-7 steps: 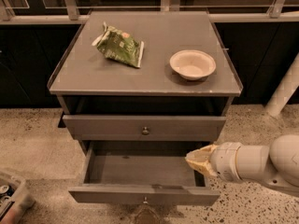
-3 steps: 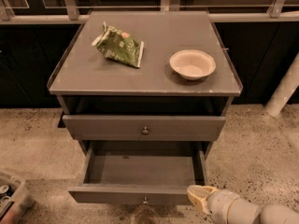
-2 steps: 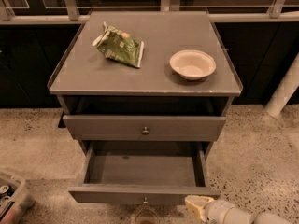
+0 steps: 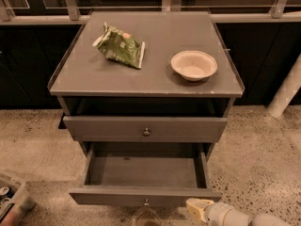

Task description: Close middle drawer

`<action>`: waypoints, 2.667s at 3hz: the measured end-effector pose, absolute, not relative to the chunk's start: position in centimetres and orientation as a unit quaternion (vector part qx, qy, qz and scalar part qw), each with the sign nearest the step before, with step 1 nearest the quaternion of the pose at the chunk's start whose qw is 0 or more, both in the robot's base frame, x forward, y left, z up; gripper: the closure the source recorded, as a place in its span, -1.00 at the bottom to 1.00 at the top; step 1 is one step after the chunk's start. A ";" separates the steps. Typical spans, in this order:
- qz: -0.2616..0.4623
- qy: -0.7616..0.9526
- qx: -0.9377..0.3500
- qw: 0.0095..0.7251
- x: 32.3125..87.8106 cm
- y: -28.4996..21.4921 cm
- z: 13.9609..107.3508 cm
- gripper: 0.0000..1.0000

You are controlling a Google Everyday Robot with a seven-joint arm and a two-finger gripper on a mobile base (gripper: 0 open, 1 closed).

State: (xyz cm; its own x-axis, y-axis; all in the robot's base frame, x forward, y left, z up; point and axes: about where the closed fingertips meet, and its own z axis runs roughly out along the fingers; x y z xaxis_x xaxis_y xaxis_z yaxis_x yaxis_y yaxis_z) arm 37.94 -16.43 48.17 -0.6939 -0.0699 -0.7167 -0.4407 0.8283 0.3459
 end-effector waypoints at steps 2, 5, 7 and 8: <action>0.271 0.885 -0.116 0.360 39.5 -18.0 41.1 1.00; 0.255 0.871 -0.154 0.392 44.7 -17.8 40.3 1.00; 0.253 0.862 -0.180 0.401 47.2 -16.9 41.2 1.00; 0.250 0.850 -0.202 0.417 51.3 -15.7 42.2 1.00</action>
Offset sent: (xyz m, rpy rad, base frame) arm 0.0234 -0.0259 -0.1093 0.0679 0.0273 -0.0753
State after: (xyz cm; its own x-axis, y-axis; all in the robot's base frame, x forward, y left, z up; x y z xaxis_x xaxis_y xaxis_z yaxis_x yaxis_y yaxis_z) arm 51.27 -15.73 42.25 -0.5707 -0.1350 -0.8100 -0.5523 0.7931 0.2570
